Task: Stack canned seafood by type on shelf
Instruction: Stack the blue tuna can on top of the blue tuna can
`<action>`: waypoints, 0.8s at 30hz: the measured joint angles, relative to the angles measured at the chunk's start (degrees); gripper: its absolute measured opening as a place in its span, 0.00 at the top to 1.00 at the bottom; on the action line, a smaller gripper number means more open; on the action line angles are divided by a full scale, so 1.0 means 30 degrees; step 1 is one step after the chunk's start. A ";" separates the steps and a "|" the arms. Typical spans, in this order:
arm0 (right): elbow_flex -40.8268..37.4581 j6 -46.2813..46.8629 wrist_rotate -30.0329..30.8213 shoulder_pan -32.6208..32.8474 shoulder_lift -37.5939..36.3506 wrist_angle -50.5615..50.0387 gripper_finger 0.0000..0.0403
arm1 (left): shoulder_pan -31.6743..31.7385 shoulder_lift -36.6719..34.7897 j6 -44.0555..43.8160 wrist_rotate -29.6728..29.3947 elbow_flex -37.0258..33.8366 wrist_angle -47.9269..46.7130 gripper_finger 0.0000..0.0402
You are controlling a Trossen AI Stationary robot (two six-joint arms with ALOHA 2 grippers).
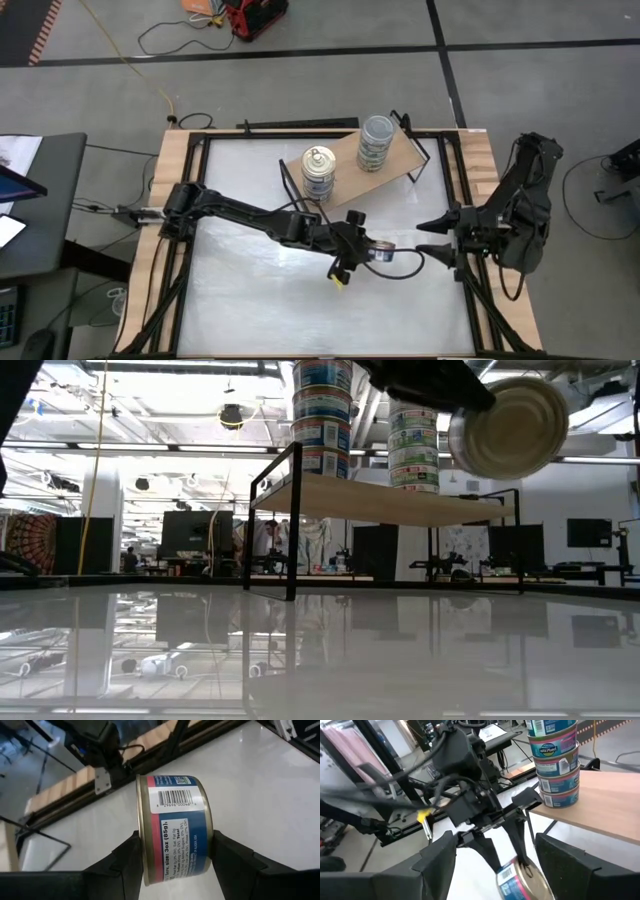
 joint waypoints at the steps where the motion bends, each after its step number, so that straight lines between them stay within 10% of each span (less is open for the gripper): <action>1: 0.0000 -0.0181 0.0000 0.0000 0.0005 -0.0010 0.27 | -0.0048 -0.0094 0.0175 -0.0015 0.0000 0.0075 0.52; 24: 0.0000 -0.4354 0.1496 -0.1008 0.0425 -0.2111 0.27 | -0.1585 -0.7047 0.9458 -0.7279 -0.0010 -0.0554 0.52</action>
